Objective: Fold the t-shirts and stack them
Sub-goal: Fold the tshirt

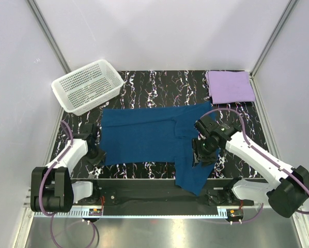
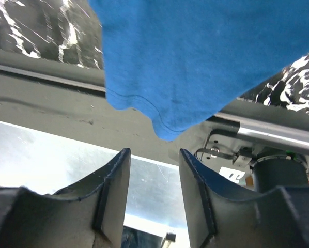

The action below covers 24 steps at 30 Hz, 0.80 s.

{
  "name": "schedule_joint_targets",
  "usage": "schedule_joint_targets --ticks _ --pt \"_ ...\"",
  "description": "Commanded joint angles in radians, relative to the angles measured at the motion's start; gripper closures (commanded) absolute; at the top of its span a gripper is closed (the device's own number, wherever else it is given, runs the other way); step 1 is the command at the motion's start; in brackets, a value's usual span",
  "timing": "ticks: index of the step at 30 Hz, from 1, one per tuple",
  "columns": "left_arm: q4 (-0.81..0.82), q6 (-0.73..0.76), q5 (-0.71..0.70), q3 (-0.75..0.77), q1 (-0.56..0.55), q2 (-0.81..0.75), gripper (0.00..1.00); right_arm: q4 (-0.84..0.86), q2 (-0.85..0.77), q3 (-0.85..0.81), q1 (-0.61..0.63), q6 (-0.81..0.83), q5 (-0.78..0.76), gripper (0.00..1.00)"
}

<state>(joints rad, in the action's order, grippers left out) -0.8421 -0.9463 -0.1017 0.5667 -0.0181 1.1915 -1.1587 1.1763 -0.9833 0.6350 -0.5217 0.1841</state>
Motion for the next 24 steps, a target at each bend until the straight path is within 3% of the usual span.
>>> schedule_joint_targets --ticks 1,4,10,17,18,22,24 --pt "0.038 0.012 -0.058 0.021 0.017 0.028 0.85 -0.015 0.003 0.035 0.009 -0.012 0.054 0.52" --pt "0.049 0.075 -0.075 0.061 0.018 0.042 1.0 -0.013 0.005 0.069 0.014 -0.017 0.074 0.46" --pt "0.044 0.145 -0.134 0.124 0.018 0.072 1.0 0.017 0.133 0.126 0.098 -0.046 0.114 0.41" --pt "0.063 0.196 -0.119 0.186 0.046 0.095 1.0 0.115 0.144 0.181 0.144 -0.175 0.1 0.56" --pt "0.064 0.196 -0.113 0.185 0.046 0.095 1.0 0.14 0.152 0.193 0.144 -0.181 0.1 0.62" --pt "0.1 0.204 -0.058 0.16 0.046 0.094 1.0 0.289 0.255 0.17 0.144 -0.184 0.034 0.75" --pt "0.117 0.207 -0.044 0.15 0.046 0.108 1.0 0.361 0.31 0.137 0.144 -0.185 -0.032 0.75"
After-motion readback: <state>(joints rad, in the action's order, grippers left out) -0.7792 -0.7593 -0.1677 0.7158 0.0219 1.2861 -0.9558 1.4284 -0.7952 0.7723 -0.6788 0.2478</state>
